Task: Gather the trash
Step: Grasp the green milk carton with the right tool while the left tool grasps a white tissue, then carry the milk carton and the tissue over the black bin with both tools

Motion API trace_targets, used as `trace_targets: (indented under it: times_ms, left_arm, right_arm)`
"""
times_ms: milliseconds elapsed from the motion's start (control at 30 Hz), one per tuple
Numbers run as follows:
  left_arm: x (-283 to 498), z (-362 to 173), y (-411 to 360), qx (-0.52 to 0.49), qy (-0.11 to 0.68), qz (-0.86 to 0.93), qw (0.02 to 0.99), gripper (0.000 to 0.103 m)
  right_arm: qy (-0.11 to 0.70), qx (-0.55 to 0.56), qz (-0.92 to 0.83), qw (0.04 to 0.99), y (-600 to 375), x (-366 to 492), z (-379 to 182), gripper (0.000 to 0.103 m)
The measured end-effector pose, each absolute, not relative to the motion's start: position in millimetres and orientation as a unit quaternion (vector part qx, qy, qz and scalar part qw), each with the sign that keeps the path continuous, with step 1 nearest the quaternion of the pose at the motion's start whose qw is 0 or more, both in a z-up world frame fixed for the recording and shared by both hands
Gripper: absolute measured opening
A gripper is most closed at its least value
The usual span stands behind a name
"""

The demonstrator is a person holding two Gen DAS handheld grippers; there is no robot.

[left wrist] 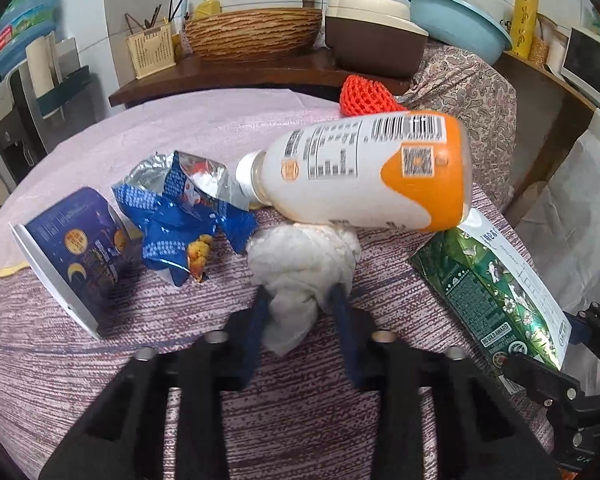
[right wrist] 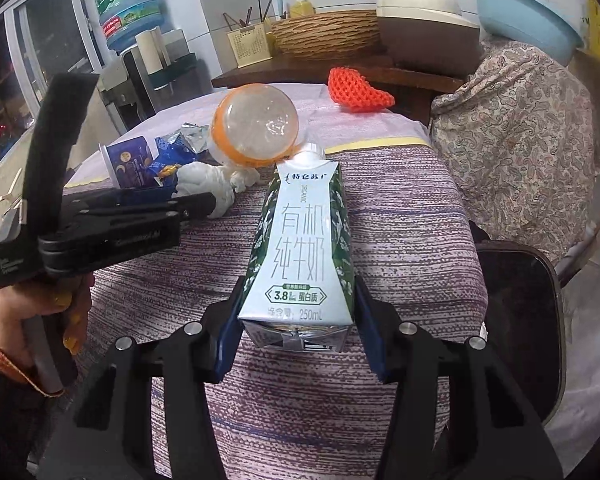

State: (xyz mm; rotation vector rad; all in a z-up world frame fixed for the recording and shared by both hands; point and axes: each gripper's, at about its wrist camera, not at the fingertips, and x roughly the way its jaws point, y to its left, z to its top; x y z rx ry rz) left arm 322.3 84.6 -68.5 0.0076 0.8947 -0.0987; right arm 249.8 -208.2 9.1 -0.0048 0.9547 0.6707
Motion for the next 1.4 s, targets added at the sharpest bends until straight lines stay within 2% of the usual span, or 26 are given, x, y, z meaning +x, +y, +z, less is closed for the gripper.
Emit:
trace_targets:
  times_ms: [333, 667, 1400]
  left_arm:
    - [292.8, -59.2, 84.9, 0.0, 0.408, -0.057, 0.911, 0.02]
    - [244.3, -23.3, 85.7, -0.008, 0.358, -0.068, 0.931, 0.02]
    - [222.1, 24.4, 36.4, 0.002, 0.311, -0.119, 0.943, 0.019]
  right_arm:
    - [0.436, 0.007, 0.327, 0.838, -223.2, 238.5, 11.6, 0.051]
    - [0.403, 0.02, 0.345, 0.847, -253.1, 216.1, 33.9, 0.051]
    - [0.351, 0.052, 0.345, 0.869, -301.7, 200.1, 77.1, 0.051]
